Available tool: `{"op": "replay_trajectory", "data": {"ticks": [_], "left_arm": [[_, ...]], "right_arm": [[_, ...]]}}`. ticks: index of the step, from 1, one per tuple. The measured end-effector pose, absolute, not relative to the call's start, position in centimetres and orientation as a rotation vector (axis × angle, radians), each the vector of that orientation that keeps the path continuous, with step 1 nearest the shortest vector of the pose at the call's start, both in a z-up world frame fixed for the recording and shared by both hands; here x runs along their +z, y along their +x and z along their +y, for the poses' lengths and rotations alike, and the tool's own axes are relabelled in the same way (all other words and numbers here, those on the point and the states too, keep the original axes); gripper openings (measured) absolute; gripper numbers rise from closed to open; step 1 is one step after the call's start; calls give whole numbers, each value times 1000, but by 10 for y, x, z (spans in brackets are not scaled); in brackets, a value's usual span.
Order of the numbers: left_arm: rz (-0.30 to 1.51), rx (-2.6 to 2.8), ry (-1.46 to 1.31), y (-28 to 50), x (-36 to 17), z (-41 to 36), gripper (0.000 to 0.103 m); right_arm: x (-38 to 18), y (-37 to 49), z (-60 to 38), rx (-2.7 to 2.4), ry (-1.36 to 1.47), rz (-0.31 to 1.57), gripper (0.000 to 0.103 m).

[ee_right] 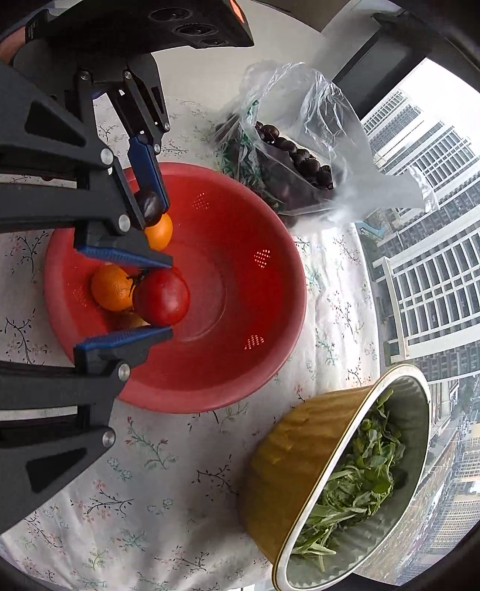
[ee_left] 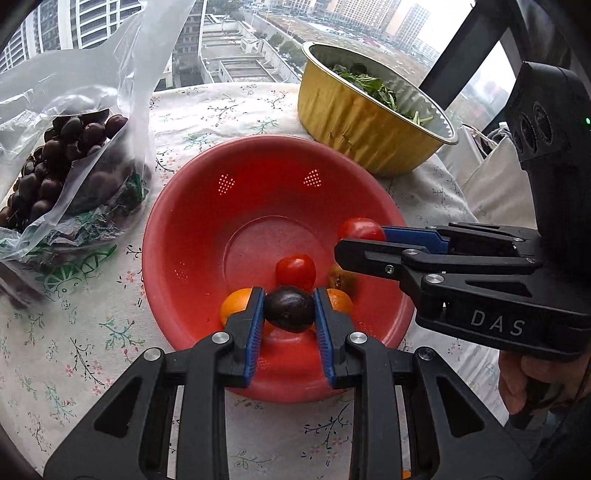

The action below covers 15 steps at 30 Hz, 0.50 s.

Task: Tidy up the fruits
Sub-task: 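Carry the dark plum and red tomato over the red colander with both tools, then open both tools to drop the plum and tomato into the colander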

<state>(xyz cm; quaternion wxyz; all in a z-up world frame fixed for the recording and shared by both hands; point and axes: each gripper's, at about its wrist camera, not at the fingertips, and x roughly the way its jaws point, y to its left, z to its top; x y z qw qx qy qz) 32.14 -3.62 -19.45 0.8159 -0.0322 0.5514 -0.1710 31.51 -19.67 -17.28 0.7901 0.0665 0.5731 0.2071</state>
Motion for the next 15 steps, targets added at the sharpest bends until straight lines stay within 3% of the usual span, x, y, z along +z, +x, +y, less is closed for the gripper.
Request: {"op": "replay_trajectory", "data": {"ticks": [15], "left_arm": [[1186,-369,-20,323,-210,-47,25]], "right_arm": [[-192,317,-189,417,89,1296,35]]}}
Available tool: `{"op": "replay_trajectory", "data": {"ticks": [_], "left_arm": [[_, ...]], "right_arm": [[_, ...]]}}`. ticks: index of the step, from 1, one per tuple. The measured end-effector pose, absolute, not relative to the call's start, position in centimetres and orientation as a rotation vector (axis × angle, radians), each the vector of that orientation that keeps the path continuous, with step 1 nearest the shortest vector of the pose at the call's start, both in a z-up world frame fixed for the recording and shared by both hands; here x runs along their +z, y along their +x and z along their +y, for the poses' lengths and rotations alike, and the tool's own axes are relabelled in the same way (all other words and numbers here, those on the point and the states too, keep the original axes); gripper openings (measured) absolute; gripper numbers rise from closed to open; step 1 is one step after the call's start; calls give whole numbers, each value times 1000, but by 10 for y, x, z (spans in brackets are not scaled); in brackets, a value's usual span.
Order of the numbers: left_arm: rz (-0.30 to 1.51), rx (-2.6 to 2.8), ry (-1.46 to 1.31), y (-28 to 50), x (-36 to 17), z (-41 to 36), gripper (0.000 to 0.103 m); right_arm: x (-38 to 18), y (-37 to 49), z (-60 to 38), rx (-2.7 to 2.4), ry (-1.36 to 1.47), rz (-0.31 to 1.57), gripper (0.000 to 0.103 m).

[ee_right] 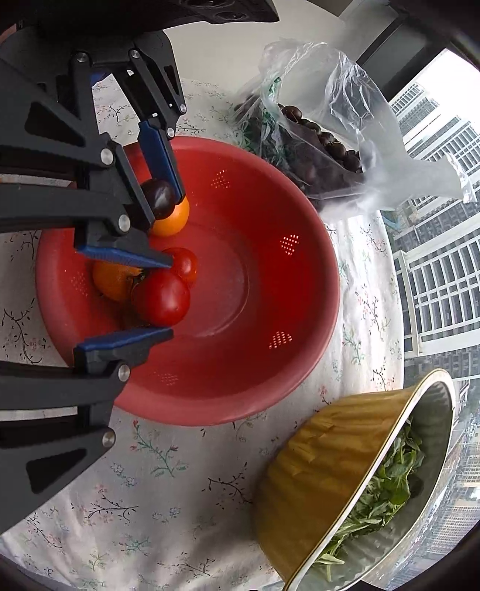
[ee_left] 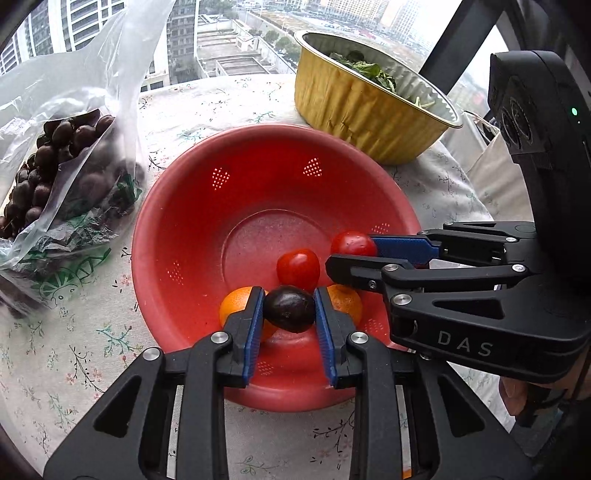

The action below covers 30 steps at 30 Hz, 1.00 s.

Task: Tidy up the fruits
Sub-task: 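Open both tools to drop the plum and tomato into the colander, then move both open tools back to the fruit pile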

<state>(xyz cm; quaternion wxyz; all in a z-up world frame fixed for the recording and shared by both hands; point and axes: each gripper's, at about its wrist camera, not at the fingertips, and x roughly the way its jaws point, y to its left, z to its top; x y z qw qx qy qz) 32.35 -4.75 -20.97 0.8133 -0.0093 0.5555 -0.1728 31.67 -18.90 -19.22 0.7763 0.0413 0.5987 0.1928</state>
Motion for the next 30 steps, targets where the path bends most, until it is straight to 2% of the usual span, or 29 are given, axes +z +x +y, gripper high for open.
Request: {"op": "replay_trajectory", "data": {"ticks": [8,9,10,11,13,19,21,23,27,28,30], "left_arm": [[1196,-371,-20,317,-205,-46,28],[1196,-369,-20,315,-205,-45,31],[1194,-368,-23,314,-204,-45,47],[1190,-362,-20,313,-203,-44,59],[1176,-370,-36,310,-200,-43,62],[1146,-358,-26,295,-181,-35,62],[1132,-352,-29,285,-171,-30,72],[1119,-352,-38,272,-163,-24,87],[1126,-336,-28,237,-158,-12,94],[1132,-331,-24,227,-160,-9,99],[1148,-326,-20,203,-164,-4,100]], "right_arm": [[-193,314,-192,404,89,1292,35],[-192,313,-192,404,87,1291,35],[-192,313,-191,407,88,1290,37],[-191,312,-192,408,93,1284,39],[-189,312,-192,409,98,1278,43],[-177,303,-192,408,89,1256,44],[-171,296,-195,406,98,1247,50],[-165,286,-202,398,125,1238,57],[-154,255,-218,371,159,1231,59],[-152,244,-223,364,166,1231,60],[-150,222,-230,350,164,1233,61]]}}
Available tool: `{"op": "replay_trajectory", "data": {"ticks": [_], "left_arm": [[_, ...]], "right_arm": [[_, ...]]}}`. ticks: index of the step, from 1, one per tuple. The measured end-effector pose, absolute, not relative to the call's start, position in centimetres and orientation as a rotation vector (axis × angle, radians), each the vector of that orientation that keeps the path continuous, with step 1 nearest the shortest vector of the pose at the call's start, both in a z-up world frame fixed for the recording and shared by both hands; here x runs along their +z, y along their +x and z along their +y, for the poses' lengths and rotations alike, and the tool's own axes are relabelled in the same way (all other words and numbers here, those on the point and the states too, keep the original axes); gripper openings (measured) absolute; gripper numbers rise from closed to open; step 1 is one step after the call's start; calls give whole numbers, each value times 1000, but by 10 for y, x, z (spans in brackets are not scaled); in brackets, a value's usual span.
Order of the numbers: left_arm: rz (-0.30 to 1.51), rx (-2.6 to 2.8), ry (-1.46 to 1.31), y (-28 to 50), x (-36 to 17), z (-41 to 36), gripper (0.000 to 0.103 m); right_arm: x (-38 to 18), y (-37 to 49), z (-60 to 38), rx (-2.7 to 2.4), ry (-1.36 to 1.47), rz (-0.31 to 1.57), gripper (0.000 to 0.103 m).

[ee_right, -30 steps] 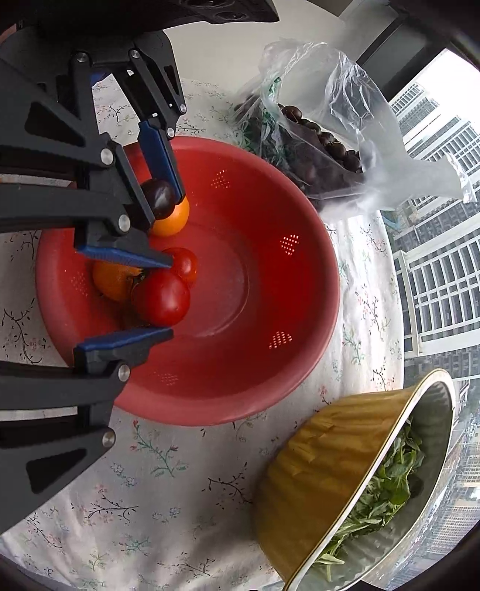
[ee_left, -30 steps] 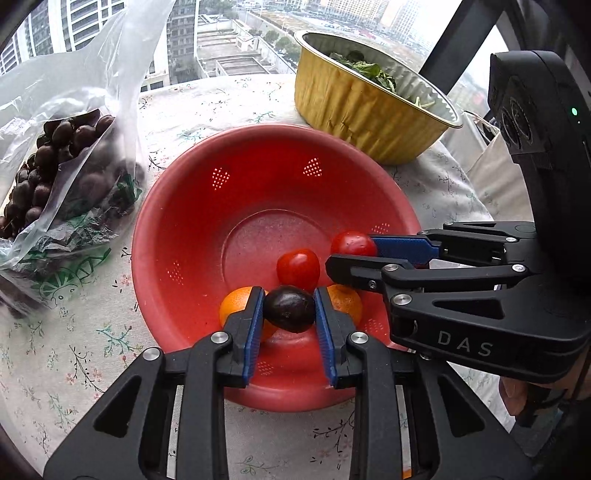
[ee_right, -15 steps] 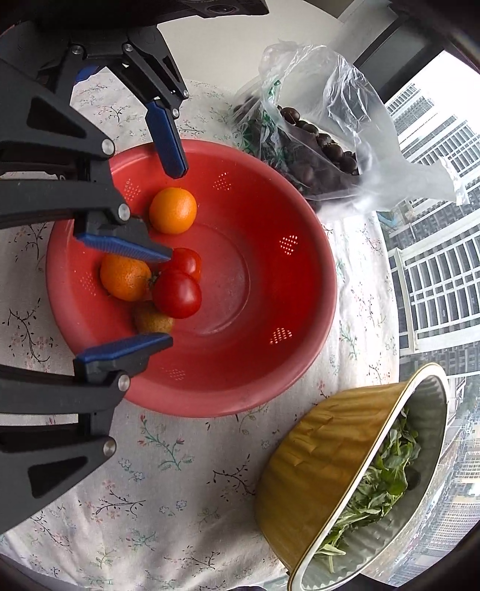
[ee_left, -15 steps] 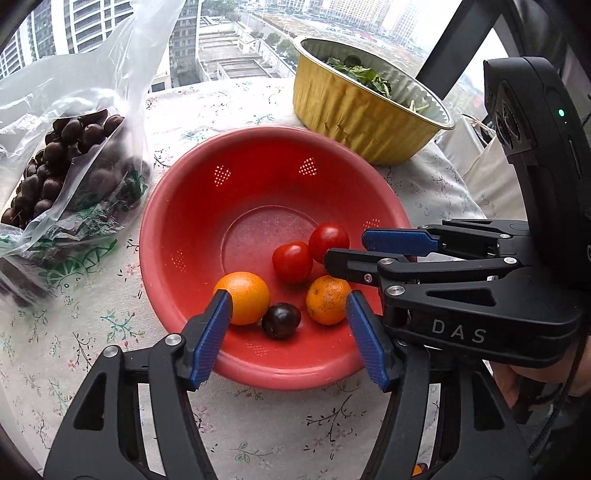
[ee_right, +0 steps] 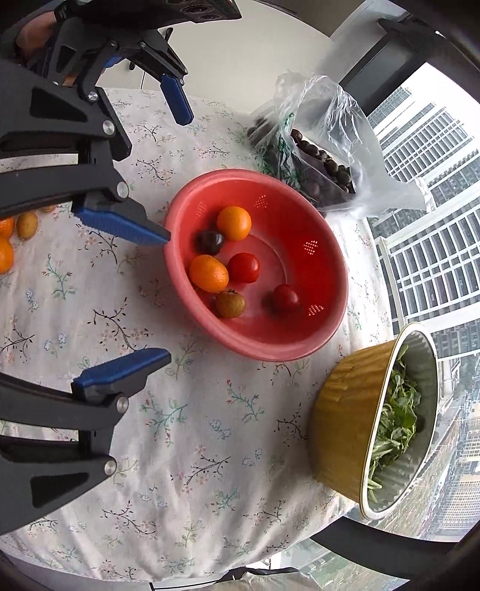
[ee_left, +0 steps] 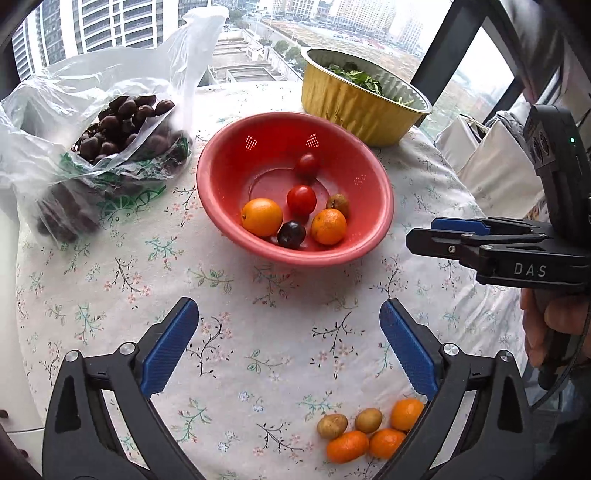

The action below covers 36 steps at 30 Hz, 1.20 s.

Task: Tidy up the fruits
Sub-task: 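Move both open tools back to the fruit pile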

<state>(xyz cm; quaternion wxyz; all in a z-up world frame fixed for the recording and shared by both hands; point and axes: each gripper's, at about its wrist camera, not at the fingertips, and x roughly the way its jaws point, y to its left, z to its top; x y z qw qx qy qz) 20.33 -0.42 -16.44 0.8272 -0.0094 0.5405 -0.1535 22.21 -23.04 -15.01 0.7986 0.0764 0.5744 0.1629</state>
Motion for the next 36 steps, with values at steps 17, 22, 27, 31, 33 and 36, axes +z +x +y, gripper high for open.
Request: {"op": "replay_trajectory", "data": {"ticks": [17,22,27,31,33,36], "left_arm": [[1283,-490,144,54,-211,-21,100],[1279,-550,190,43,-209,-44,100],[1286,-561,223,41,-213,-53,100],[1285,-554,214,50,-215,-46,100],[1278,-555,213,55,-215,-41,100],[1259,-563,205,63,-213,-37,99]], "right_arm": [[-187,34,-251,305,131,1381,61],[-195,13,-247,290,93,1386,60],[-199,3,-247,285,90,1386,55],[-205,-5,-247,283,98,1403,51],[-207,-7,-247,282,97,1409,49],[-205,-5,-246,283,102,1398,49]]}}
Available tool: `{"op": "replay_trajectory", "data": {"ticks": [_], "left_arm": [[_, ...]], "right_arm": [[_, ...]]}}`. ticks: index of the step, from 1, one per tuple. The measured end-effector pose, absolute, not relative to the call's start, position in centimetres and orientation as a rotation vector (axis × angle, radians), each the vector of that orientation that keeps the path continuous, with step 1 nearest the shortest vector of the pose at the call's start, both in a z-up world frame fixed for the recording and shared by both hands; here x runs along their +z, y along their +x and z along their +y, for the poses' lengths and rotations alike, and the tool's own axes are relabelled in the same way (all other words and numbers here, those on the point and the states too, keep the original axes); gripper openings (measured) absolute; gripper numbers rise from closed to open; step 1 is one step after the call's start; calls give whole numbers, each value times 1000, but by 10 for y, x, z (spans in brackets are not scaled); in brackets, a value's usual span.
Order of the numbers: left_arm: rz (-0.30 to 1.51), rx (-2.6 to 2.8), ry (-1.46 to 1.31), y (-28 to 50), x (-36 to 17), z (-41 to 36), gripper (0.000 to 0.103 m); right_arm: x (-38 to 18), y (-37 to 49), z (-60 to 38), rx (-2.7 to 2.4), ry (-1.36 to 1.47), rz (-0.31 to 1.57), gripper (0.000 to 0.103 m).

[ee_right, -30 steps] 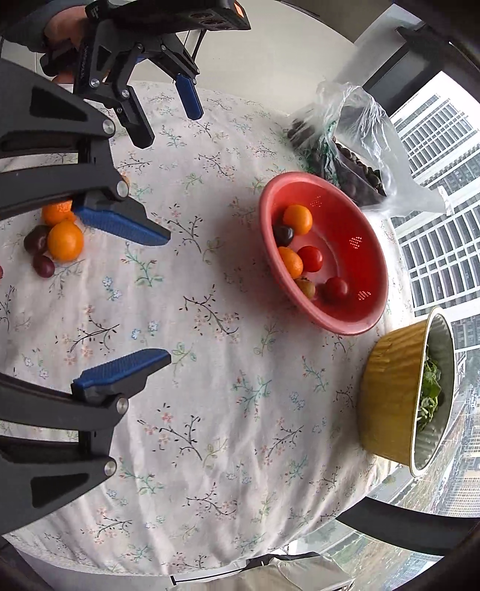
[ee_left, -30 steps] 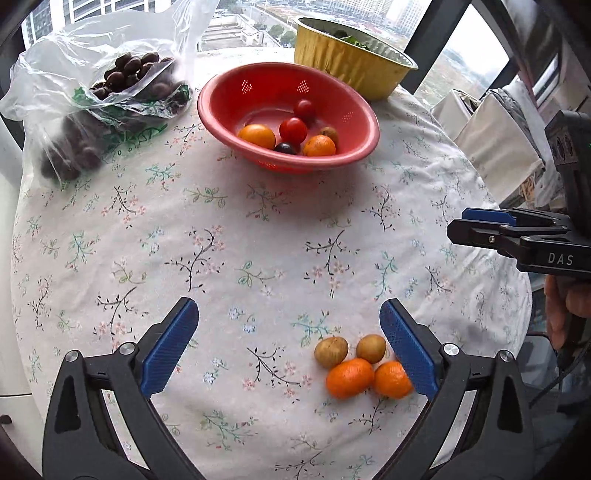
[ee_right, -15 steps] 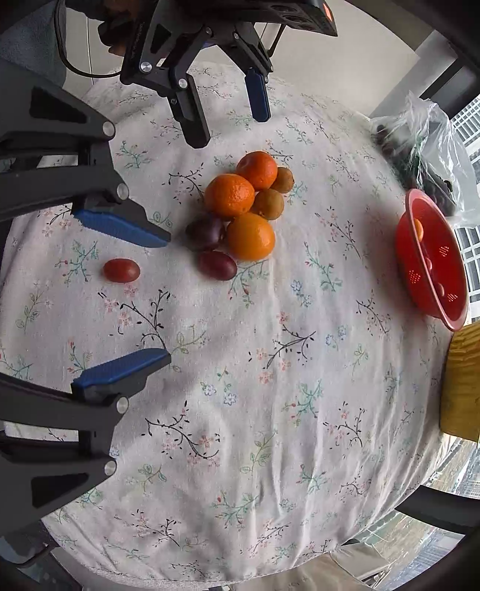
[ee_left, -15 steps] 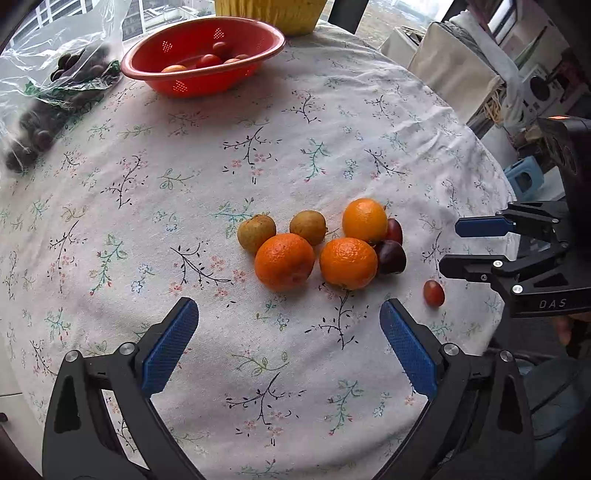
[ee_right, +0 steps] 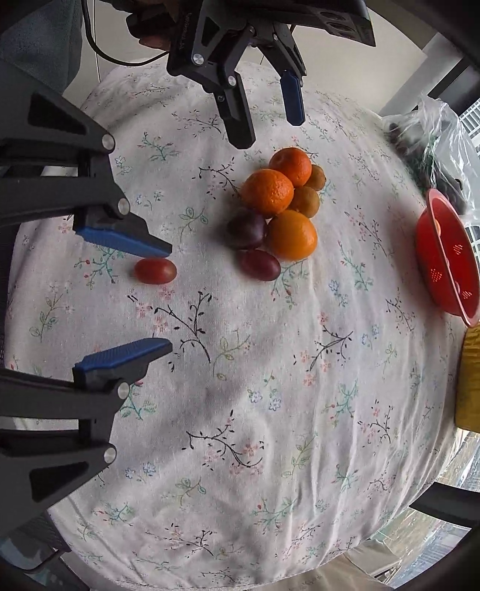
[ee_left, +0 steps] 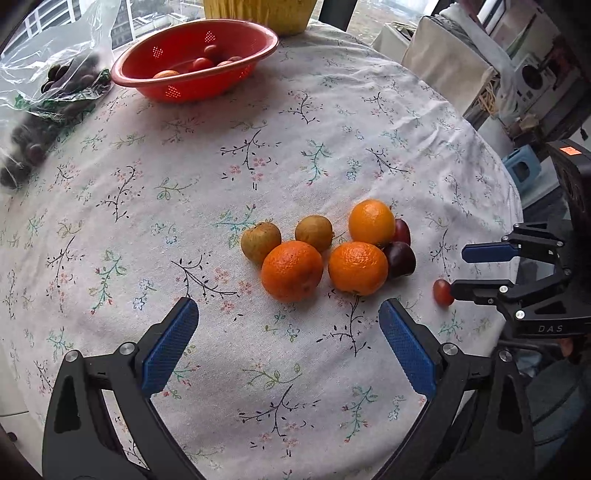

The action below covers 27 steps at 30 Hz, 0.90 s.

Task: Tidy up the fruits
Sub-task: 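Move both open tools back to the fruit pile, then grasp an orange with the left tool while the right tool reaches another orange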

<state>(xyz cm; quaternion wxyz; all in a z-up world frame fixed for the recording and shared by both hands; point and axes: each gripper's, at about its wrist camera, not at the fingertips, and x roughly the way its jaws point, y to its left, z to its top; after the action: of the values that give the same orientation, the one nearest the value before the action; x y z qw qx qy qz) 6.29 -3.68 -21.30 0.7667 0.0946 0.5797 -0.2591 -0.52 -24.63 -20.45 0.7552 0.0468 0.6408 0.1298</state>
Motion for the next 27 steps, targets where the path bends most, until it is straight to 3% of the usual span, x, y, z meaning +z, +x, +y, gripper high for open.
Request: {"op": "replay_trajectory", "data": {"ticks": [1,5,12,17,27], "left_arm": [[1253,-562,201,65,-213,-36,98],[1273,-558,169,77,-219,-32,82],[1286,-553,106,88,-229,-29,76],[1296,-574,56,93,-232,-29,55],[1298,-593,16,93,-236,-33,48]], "right_arm": [[-202,-4,-245,290,106,1387,49],[-190,6,-233,345,119,1341,49],[-174,21,-200,450,54,1287,49],[-177,27,-193,472,42,1299,49],[-180,36,-198,470,45,1304,49]]}}
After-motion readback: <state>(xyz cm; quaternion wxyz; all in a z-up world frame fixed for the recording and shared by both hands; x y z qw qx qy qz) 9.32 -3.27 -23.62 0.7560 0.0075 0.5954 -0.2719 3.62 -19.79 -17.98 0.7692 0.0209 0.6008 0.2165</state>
